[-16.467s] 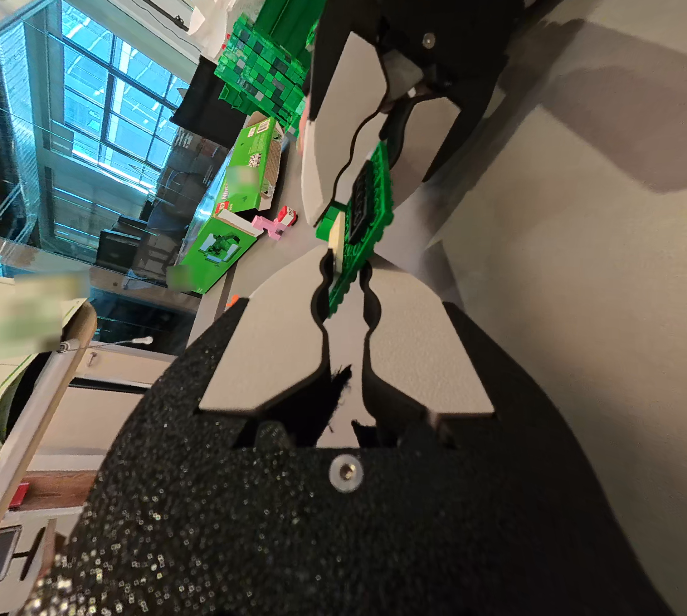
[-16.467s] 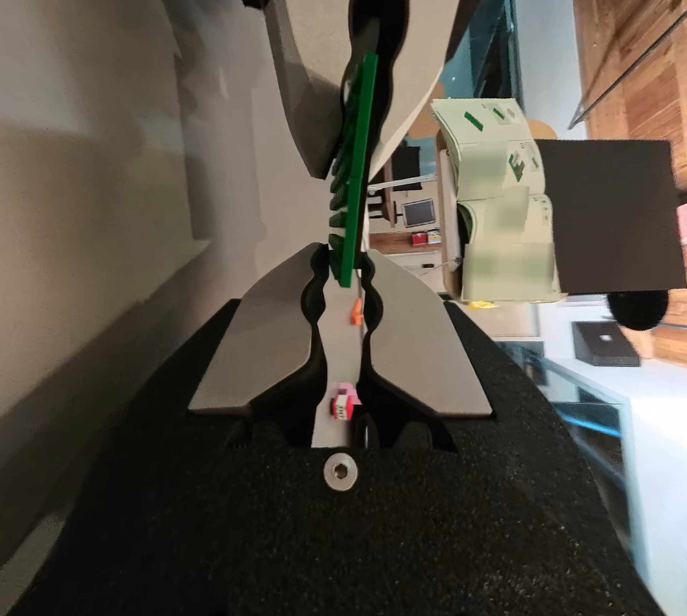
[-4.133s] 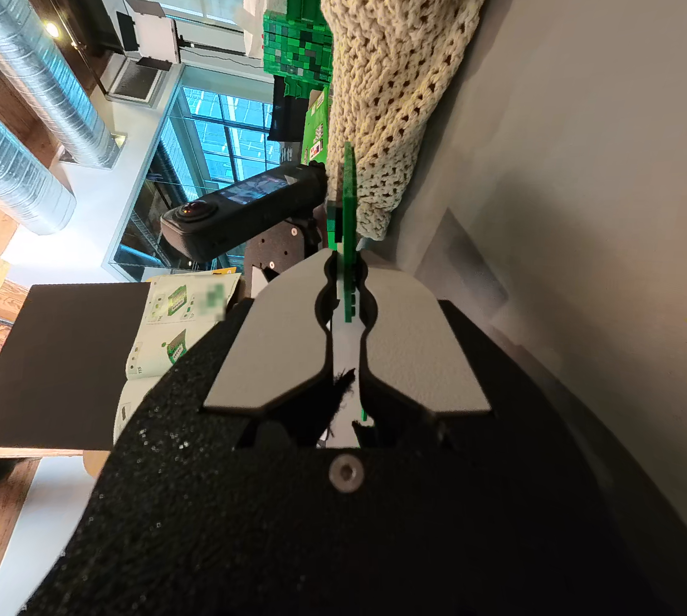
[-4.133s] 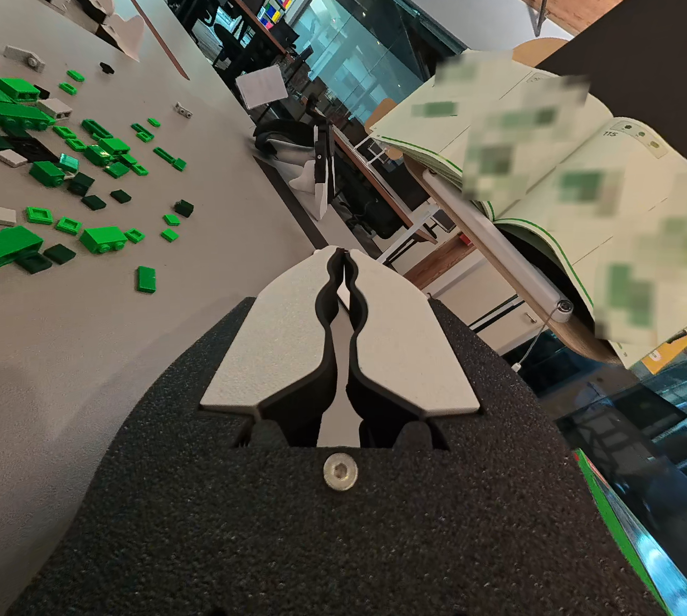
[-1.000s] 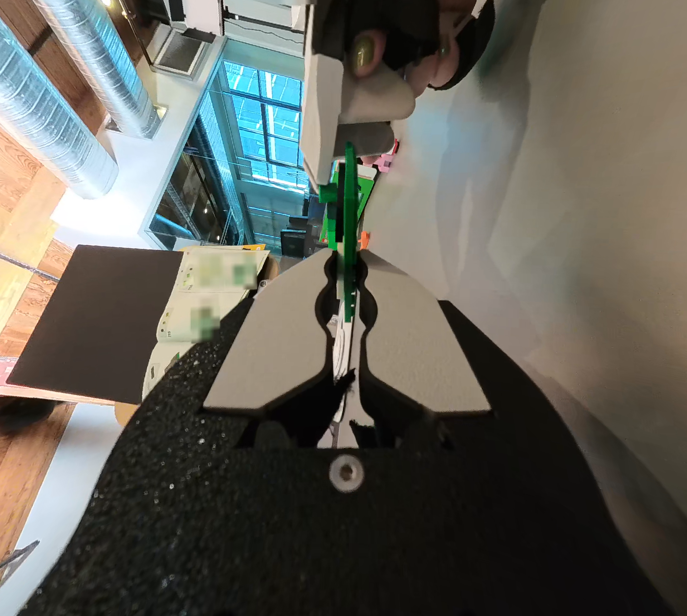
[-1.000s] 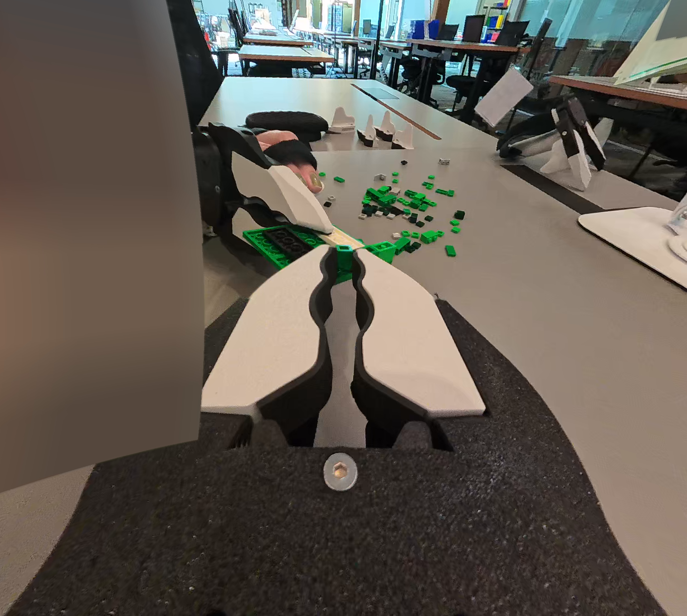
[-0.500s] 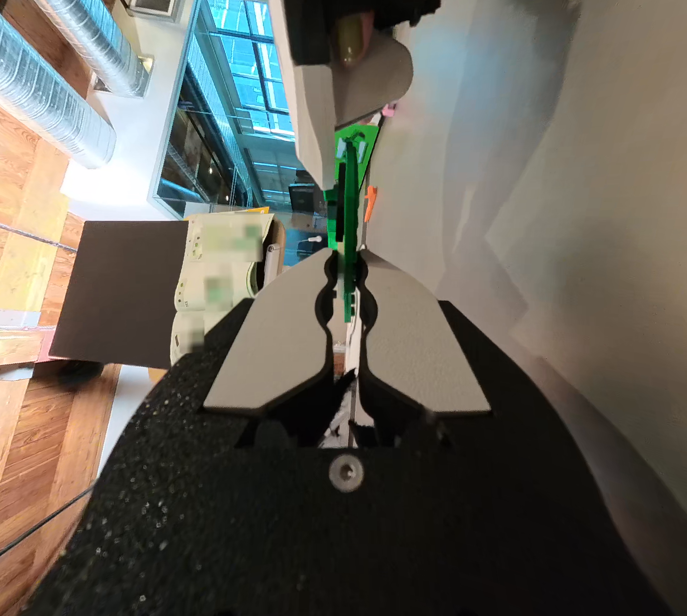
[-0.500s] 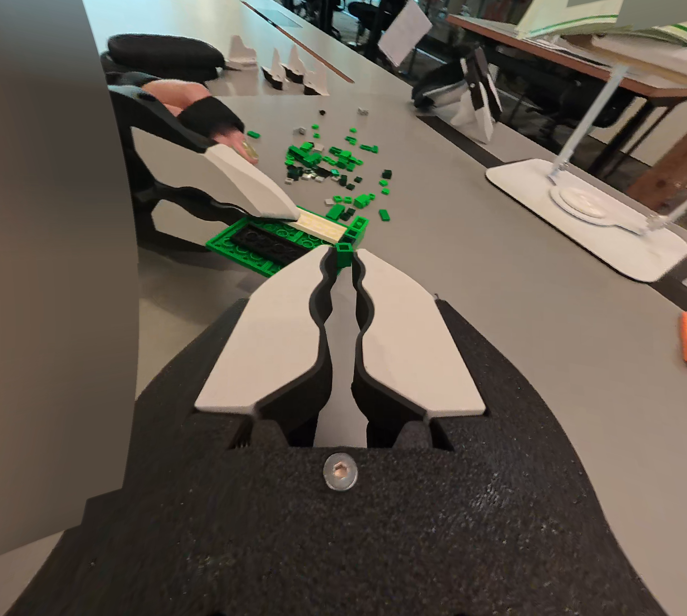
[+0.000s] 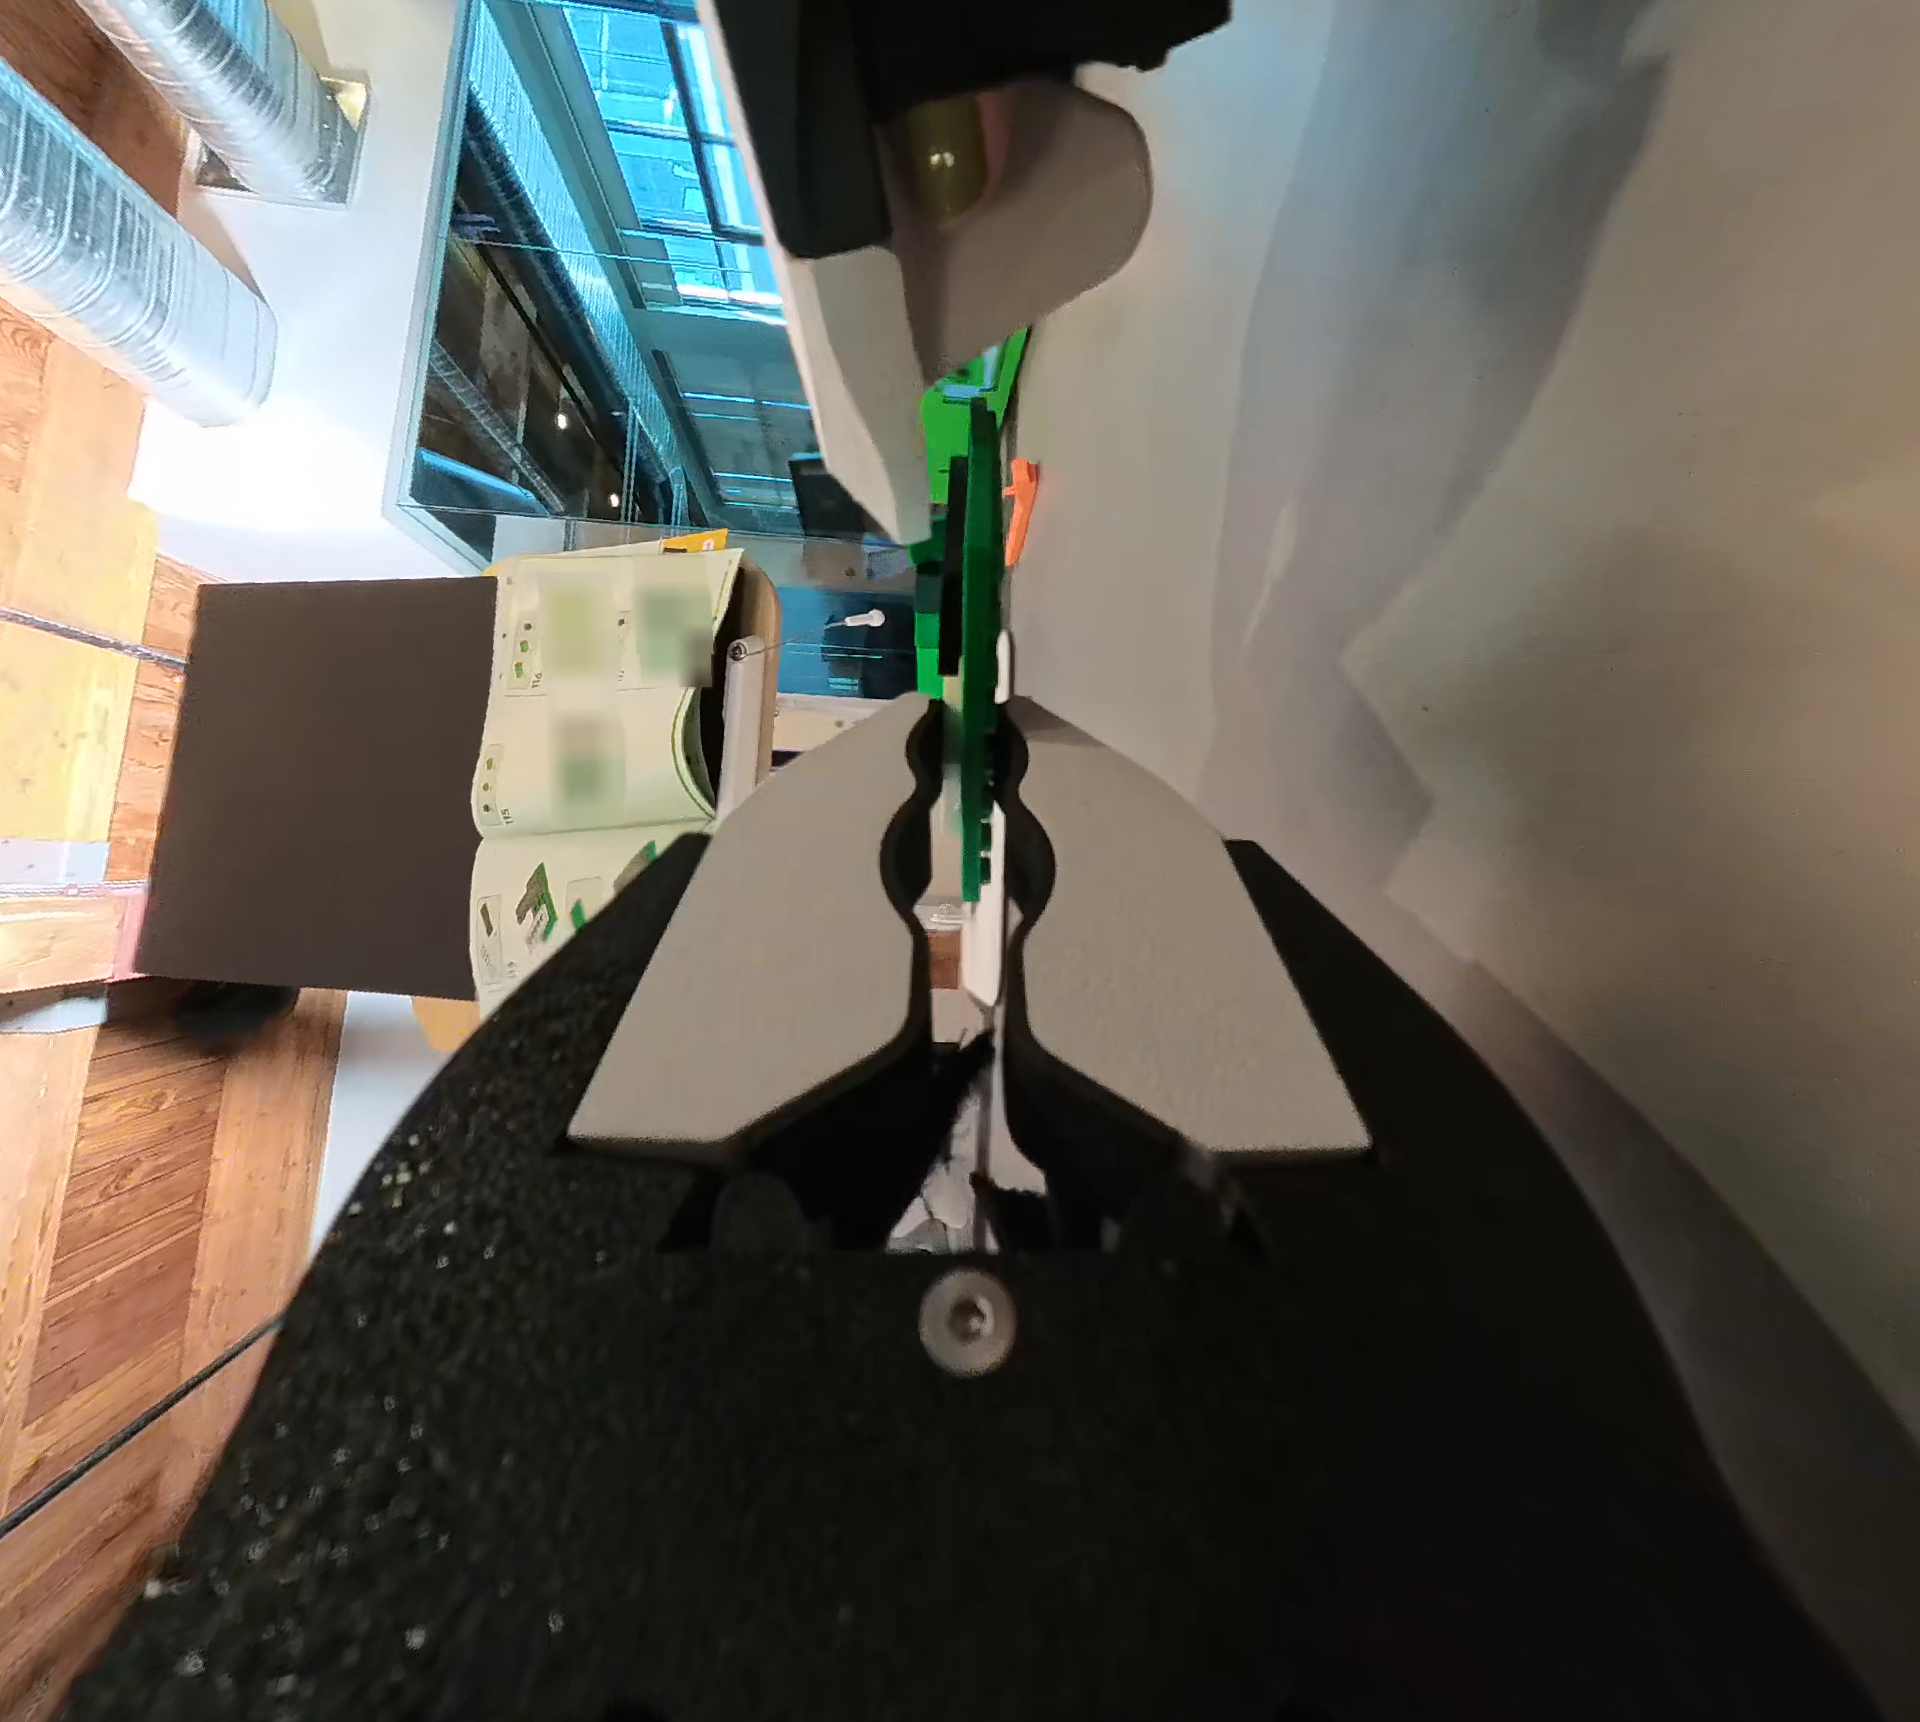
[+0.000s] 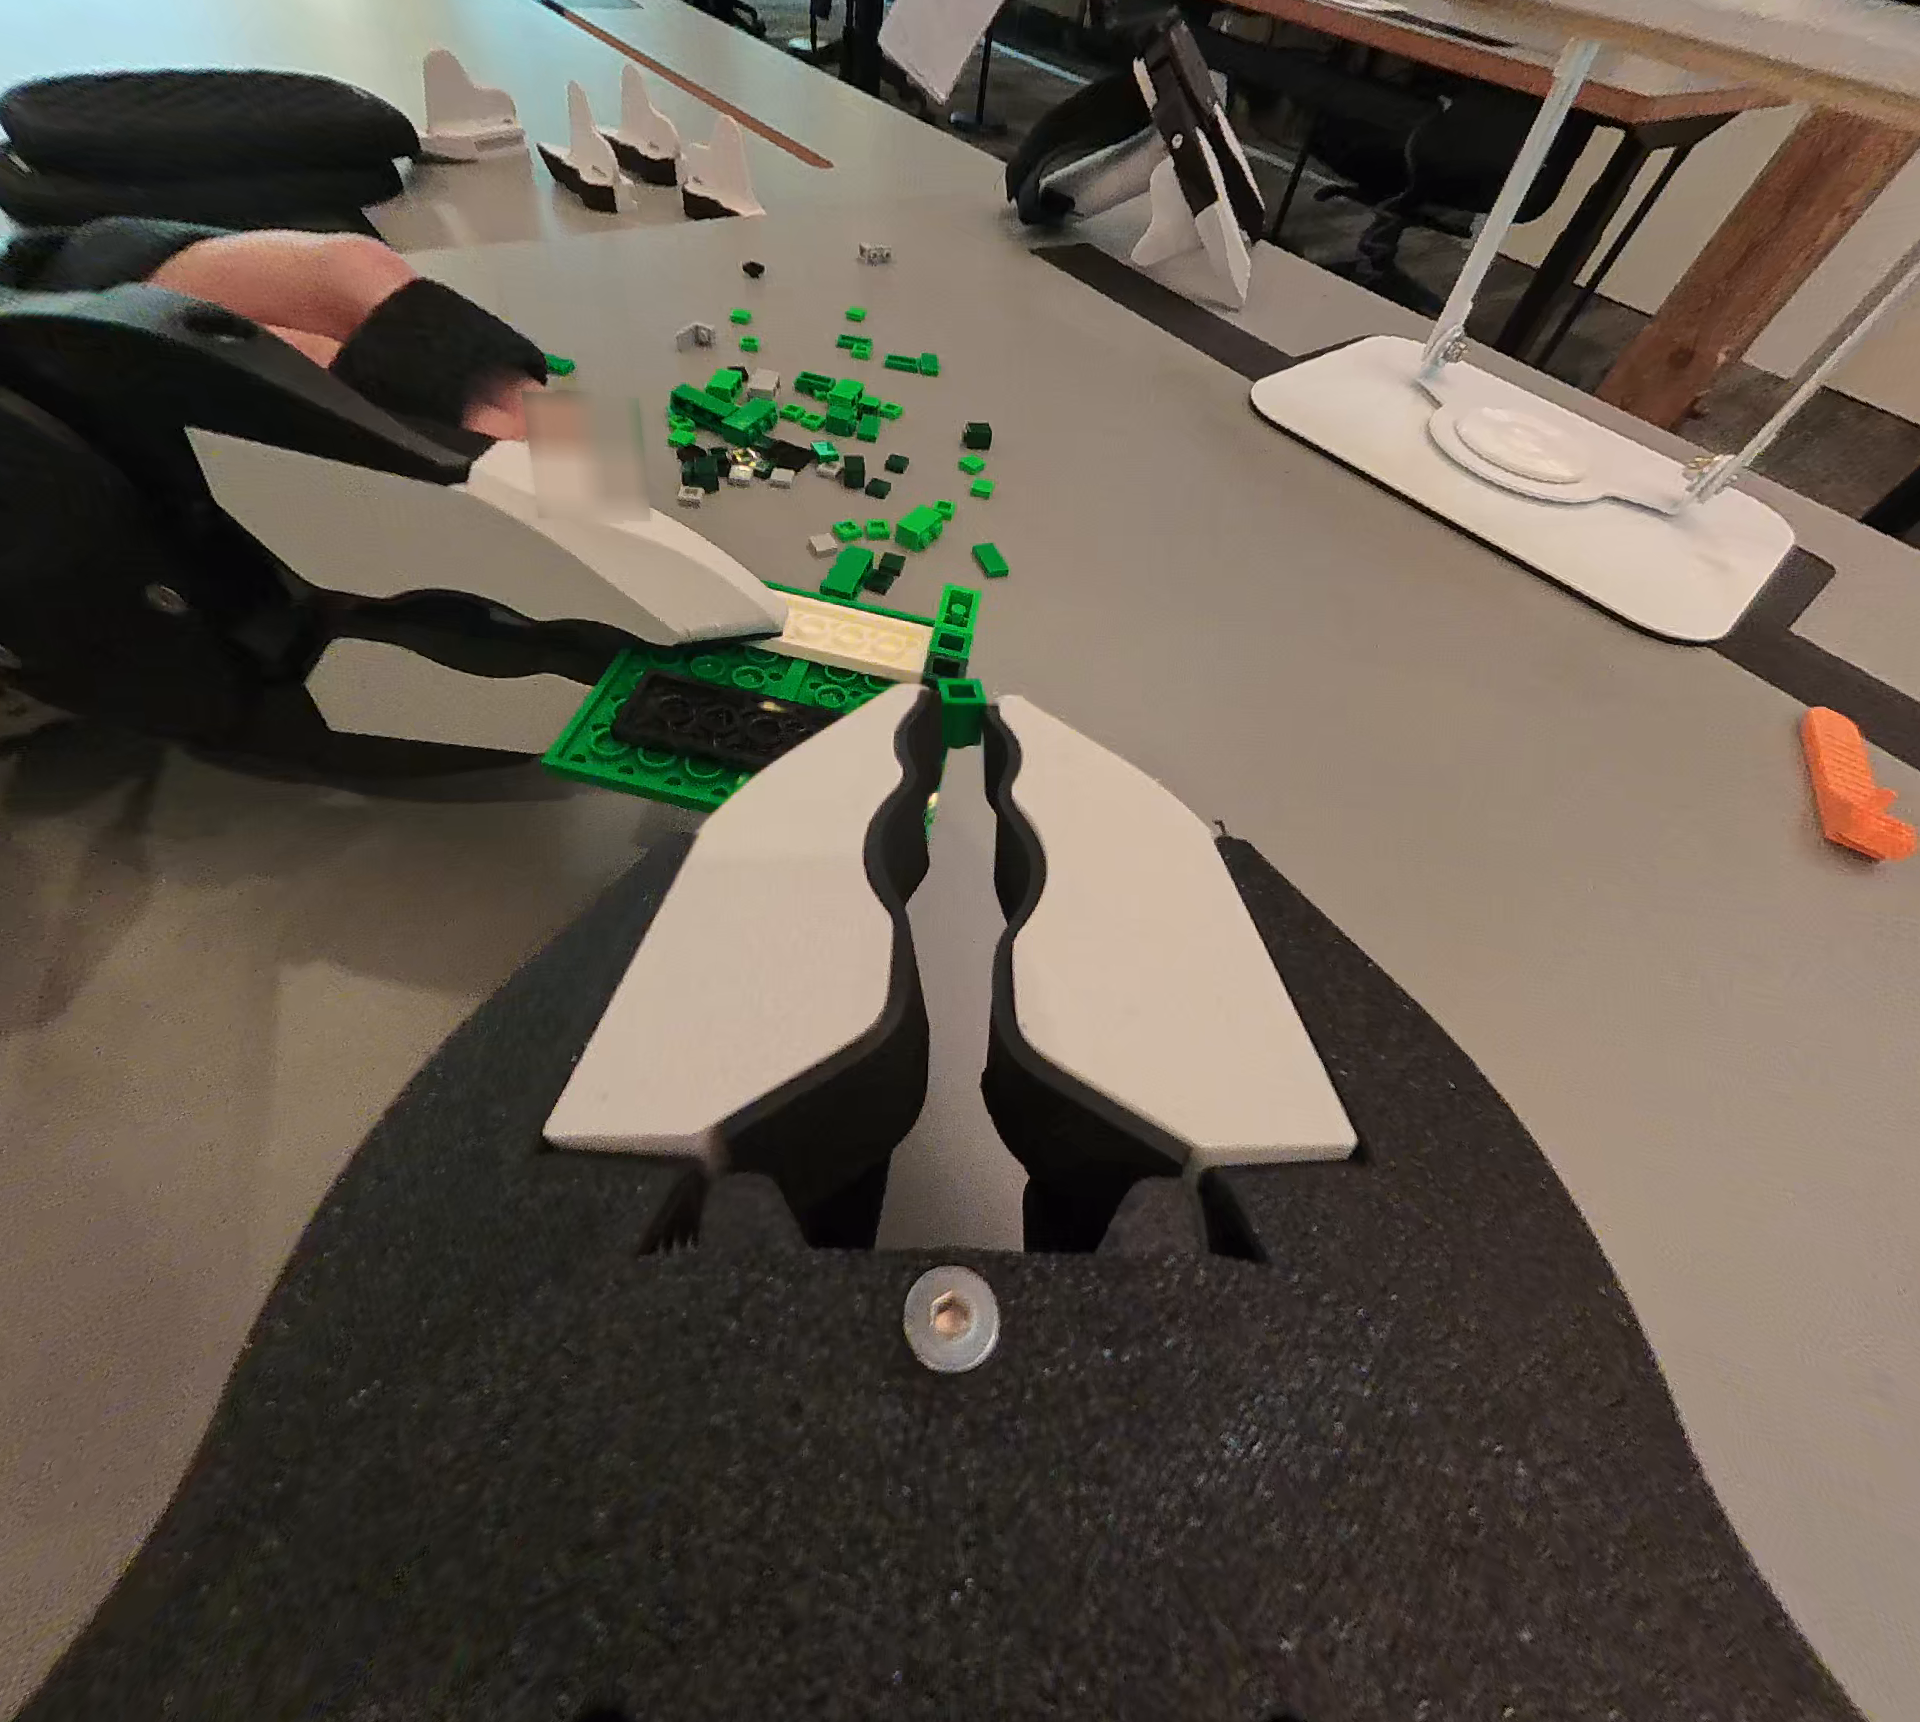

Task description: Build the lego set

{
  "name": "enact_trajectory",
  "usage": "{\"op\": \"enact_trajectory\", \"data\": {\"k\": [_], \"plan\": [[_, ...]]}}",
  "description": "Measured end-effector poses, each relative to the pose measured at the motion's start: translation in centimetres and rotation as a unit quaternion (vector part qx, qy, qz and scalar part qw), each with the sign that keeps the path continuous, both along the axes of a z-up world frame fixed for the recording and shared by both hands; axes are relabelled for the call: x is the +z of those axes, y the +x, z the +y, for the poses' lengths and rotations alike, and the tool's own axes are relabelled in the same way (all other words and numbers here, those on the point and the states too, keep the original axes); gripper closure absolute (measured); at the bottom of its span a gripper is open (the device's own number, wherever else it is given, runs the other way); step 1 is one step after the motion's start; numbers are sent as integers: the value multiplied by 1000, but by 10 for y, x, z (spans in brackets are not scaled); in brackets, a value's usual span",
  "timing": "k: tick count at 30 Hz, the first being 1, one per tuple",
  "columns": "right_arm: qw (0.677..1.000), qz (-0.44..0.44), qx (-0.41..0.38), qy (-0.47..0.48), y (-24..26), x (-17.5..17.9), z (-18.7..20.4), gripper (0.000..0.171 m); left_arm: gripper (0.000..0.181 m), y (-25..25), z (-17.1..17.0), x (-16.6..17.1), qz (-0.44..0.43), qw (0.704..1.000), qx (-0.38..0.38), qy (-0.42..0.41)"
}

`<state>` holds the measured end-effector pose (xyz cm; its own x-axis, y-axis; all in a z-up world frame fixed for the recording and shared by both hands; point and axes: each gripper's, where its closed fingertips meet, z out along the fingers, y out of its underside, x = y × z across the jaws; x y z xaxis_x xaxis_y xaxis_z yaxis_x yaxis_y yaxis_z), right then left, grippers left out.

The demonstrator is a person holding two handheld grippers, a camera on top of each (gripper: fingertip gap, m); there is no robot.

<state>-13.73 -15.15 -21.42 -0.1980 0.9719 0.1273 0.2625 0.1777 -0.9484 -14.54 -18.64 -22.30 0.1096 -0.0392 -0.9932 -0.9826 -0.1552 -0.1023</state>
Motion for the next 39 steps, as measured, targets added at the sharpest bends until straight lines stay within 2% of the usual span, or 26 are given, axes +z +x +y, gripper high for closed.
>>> {"op": "enact_trajectory", "data": {"k": [7,23,34,39], "plan": [[1000,-18,10,15,3,-2,-2,164,174,1,0,-1,-4,1000,-2,-4],[999,-41,-8,-31,3,-6,-1,164,174,2,3,-1,30,999,8,-8],[998,-46,-25,28,1,-12,-2,164,174,1,4,-4,25,999,11,-22],[999,-46,-26,8,0,-11,-2,164,174,1,5,-4,26,999,9,-22]]}}
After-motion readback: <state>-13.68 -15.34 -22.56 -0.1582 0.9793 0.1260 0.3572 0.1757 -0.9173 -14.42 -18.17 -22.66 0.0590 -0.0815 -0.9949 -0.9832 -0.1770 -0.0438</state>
